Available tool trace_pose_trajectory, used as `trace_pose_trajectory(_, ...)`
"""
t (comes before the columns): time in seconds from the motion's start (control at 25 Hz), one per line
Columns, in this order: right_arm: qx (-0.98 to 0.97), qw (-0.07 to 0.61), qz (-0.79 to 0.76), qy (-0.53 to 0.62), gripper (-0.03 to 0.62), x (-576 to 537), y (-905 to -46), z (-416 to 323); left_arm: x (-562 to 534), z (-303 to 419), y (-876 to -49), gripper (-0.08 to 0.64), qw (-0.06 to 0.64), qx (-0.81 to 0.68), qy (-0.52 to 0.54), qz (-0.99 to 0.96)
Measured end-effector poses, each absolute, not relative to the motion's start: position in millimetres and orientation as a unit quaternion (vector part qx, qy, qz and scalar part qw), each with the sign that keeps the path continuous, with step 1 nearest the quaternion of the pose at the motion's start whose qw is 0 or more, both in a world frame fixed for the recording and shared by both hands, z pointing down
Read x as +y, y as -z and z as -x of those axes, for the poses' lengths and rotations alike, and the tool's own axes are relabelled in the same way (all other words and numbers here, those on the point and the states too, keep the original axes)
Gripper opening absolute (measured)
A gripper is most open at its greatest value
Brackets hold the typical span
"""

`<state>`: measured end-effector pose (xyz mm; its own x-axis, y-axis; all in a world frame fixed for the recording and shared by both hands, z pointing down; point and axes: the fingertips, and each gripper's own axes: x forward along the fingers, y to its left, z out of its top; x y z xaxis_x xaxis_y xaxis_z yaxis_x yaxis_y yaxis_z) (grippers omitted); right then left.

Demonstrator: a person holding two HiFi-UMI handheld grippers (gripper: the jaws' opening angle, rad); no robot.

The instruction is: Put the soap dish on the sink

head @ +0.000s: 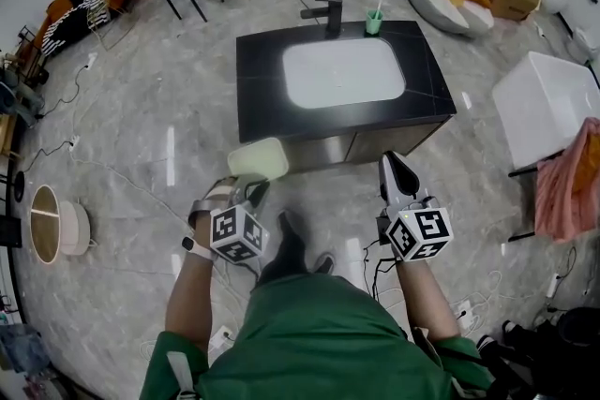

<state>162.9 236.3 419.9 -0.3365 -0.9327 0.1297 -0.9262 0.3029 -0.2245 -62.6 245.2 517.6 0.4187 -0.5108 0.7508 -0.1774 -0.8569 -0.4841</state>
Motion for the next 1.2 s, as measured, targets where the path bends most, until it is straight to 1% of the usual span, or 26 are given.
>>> trace_pose_trajectory(0.68, 0.811, -0.035, 0.563, 0.156, 0.021, 71, -446, -87, 99, 110, -569, 0.023, 0.128, 0.172, 0.5, 0.839)
trace_pose_trajectory(0.88, 0.803, -0.052, 0.575, 0.152, 0.021, 26, -448, -73, 58, 125, -578, 0.023, 0.12, 0.159, 0.493, 0.847)
trace_pose_trajectory(1.2, 0.792, -0.056, 0.591, 0.144, 0.021, -30, -441, -63, -1, 144, -580, 0.023, 0.123, 0.141, 0.482, 0.856)
